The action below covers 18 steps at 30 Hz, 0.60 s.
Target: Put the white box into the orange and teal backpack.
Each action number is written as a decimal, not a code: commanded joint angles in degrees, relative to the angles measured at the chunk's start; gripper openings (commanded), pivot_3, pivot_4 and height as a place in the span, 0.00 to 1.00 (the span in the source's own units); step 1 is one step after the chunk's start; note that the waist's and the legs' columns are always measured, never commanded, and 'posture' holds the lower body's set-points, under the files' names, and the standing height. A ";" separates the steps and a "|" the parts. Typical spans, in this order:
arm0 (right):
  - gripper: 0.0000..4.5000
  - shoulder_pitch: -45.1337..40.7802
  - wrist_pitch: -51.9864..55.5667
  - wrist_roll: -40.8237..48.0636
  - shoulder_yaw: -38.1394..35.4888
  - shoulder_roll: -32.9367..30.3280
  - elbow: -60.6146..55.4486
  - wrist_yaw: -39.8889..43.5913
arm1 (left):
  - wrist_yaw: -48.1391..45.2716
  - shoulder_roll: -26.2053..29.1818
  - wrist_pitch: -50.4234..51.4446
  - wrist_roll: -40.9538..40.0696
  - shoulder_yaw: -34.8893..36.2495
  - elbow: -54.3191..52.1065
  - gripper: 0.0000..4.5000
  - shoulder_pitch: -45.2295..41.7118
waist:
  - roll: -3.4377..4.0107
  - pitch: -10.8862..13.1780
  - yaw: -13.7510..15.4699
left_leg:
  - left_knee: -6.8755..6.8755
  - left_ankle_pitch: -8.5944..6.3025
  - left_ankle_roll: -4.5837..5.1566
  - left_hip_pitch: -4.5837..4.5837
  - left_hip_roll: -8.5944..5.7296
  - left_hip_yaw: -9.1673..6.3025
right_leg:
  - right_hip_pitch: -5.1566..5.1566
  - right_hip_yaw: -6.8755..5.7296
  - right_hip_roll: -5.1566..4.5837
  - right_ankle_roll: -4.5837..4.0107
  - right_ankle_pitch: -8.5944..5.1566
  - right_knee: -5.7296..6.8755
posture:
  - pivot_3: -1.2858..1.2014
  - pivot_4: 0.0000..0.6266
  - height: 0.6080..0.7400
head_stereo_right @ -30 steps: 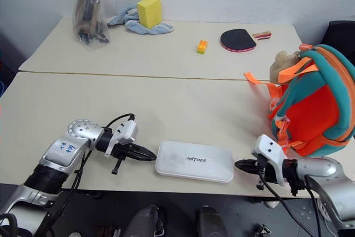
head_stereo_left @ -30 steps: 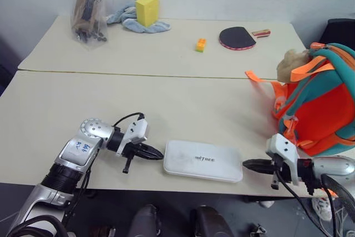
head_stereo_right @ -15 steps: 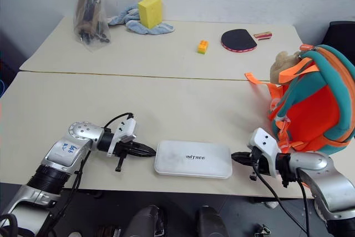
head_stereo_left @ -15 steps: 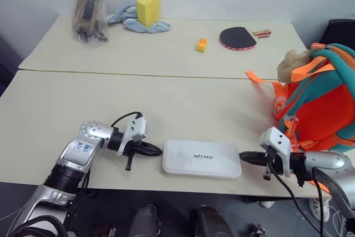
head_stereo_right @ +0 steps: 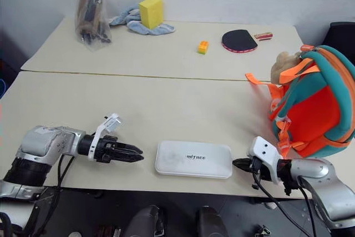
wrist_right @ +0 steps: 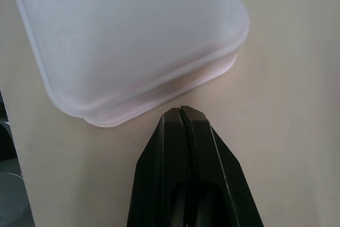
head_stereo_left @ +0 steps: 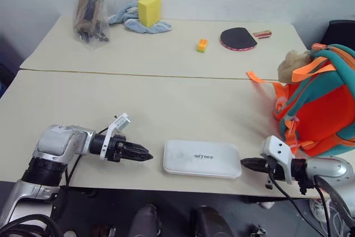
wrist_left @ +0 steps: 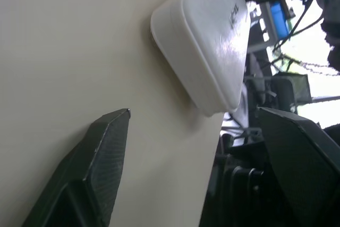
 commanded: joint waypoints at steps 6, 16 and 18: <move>0.00 -2.64 -0.22 -1.76 4.55 2.13 -1.06 -1.66 | 12.73 -12.76 10.66 -1.35 2.22 4.76 0.87 -1.80 | -0.03 -0.09 -0.29 | -0.02 0.02 -0.06 0.10 0.02 0.02 | 0.02 0.01 0.04 0.00 0.00 0.02 | 0.52 0.24 1.00; 0.00 -3.95 0.87 -2.48 5.02 3.10 -0.99 -2.66 | 17.25 -19.29 11.00 -2.24 3.71 8.19 0.87 -3.58 | 0.06 -0.21 0.57 | -0.02 -0.14 -0.08 0.74 -0.03 -0.08 | 0.89 -0.10 -0.01 0.01 0.00 -0.27 | 0.52 0.24 1.00; 0.00 -3.59 0.83 -2.42 4.67 2.85 -1.08 -2.59 | 17.14 -18.17 9.85 -2.22 2.87 7.45 0.87 -3.64 | 0.07 -0.21 0.68 | -0.03 -0.14 -0.09 0.78 -0.03 -0.07 | 0.91 -0.10 -0.01 0.01 0.00 -0.26 | 0.52 0.24 1.00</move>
